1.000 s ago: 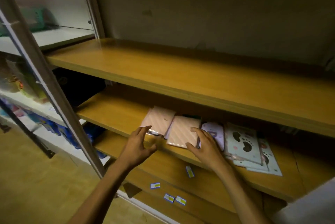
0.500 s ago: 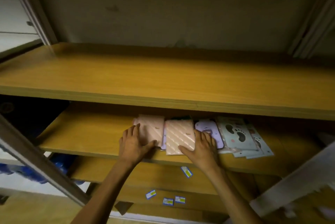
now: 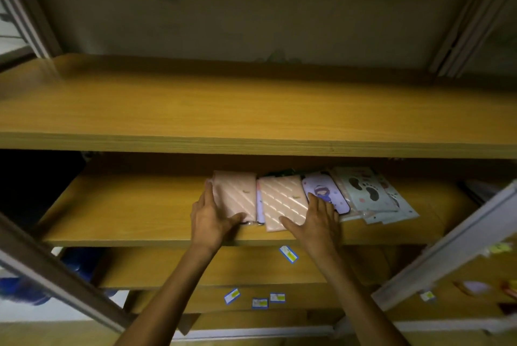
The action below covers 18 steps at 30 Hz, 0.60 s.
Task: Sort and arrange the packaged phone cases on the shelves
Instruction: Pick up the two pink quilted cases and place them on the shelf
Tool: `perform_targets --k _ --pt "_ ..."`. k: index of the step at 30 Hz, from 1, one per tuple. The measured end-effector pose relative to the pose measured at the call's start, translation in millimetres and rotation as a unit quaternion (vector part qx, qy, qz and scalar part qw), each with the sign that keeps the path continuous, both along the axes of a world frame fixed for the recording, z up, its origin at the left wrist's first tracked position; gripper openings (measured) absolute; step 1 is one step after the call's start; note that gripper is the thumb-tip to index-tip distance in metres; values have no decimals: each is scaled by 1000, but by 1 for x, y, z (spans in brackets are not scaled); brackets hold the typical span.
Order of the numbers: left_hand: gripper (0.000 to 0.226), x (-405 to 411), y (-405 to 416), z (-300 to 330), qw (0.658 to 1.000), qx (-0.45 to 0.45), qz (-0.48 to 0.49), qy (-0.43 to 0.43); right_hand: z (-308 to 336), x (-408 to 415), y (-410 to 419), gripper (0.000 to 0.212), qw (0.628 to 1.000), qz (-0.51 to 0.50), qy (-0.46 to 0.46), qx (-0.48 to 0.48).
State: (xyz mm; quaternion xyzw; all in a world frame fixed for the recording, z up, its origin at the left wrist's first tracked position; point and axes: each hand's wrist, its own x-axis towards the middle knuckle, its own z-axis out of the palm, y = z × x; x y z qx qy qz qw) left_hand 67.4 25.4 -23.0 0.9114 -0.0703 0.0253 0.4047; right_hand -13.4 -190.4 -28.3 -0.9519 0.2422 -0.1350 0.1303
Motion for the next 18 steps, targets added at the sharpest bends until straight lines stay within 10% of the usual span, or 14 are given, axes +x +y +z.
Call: perform_targets --k 18 --pt "88 12 17 -1 987 -155 -5 53 -2 0 3 78 967 -3 -92 238"
